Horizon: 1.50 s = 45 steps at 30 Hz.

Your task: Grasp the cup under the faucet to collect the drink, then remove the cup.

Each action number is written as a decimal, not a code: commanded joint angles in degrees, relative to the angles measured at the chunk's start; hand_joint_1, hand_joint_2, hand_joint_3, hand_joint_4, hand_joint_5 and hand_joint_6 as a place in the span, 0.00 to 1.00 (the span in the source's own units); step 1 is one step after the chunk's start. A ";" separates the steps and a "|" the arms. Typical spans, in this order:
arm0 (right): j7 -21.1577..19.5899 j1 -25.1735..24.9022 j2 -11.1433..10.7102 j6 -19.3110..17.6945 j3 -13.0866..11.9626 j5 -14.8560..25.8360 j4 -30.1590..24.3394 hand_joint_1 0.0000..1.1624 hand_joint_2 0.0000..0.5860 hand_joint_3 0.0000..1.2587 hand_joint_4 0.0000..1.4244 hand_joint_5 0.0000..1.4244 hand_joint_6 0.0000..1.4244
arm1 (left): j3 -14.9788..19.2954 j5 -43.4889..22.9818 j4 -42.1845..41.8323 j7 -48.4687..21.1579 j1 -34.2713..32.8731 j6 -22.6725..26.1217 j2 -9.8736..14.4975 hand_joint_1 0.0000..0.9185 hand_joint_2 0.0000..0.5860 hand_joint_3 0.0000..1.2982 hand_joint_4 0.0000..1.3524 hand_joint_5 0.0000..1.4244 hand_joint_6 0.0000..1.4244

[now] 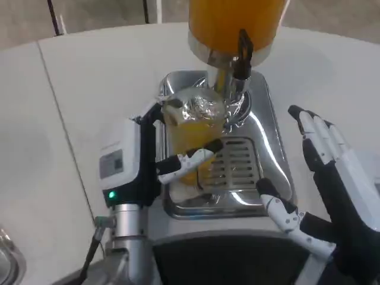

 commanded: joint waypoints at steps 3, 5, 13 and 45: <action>-1.87 0.48 -1.03 -0.59 0.08 0.19 0.31 0.32 0.76 0.00 0.00 0.00 0.08 | 1.15 0.71 -3.01 -0.59 1.64 -1.47 2.16 0.59 0.11 0.91 0.96 1.00 1.00; -2.01 0.63 -1.97 -1.13 -0.01 -0.17 0.12 0.32 0.76 0.00 0.00 0.00 0.08 | 1.52 0.68 -3.71 -0.92 2.18 -1.81 2.94 0.59 0.11 0.91 0.96 1.00 1.00; -1.43 0.56 -5.64 -2.35 -1.18 0.50 -0.07 0.32 0.76 0.00 0.00 0.00 0.08 | 3.48 0.29 -8.97 -2.81 6.40 -3.04 6.72 0.59 0.11 0.91 0.97 1.00 1.00; -9.66 9.52 -17.27 -14.03 -3.28 -6.02 5.28 0.23 0.83 0.00 0.00 0.00 0.00 | 11.48 -1.85 -24.83 -13.43 19.72 -9.40 12.24 0.58 0.10 0.92 0.97 1.00 1.00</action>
